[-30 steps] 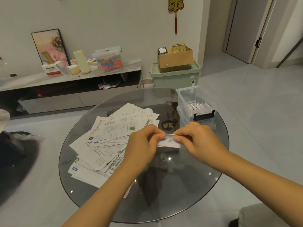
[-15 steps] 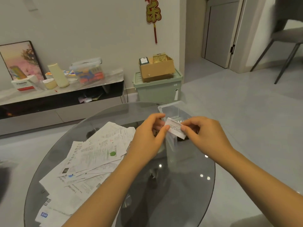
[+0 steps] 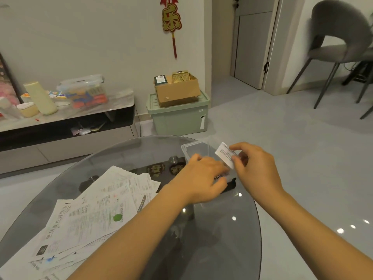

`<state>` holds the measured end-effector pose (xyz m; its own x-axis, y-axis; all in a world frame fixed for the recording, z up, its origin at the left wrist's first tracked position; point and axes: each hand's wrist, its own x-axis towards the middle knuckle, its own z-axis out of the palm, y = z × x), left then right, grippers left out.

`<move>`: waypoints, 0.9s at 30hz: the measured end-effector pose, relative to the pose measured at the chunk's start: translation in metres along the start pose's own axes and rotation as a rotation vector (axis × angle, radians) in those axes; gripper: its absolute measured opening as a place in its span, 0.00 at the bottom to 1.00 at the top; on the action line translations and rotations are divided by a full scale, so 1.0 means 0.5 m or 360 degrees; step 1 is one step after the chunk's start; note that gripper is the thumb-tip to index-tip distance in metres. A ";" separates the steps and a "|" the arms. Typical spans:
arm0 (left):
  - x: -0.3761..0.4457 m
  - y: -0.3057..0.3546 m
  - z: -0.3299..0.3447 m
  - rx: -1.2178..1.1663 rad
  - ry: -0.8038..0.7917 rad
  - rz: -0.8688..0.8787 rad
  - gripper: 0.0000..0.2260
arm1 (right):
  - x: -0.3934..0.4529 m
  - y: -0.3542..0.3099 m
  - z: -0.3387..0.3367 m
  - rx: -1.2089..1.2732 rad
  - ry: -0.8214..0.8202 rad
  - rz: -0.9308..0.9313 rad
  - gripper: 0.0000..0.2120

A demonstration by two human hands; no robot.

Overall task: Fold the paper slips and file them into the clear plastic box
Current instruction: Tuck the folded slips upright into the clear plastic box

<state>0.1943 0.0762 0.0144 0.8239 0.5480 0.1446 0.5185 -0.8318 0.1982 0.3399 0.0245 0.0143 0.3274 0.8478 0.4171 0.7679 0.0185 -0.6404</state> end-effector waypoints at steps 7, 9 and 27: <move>0.011 -0.002 0.013 0.0168 -0.0046 0.0039 0.33 | 0.001 0.006 0.006 -0.0192 -0.0057 0.0001 0.11; 0.009 -0.001 0.016 0.0221 -0.0017 0.0034 0.34 | 0.002 0.003 0.009 -0.0247 -0.0108 -0.0028 0.11; -0.006 -0.014 0.028 -0.0028 0.0107 -0.0035 0.26 | 0.052 -0.050 0.025 -0.0906 -0.0618 0.0072 0.09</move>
<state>0.1913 0.0790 -0.0011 0.7948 0.5714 0.2044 0.5318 -0.8180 0.2192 0.3222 0.0529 0.0332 0.2265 0.9716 0.0689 0.9625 -0.2124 -0.1691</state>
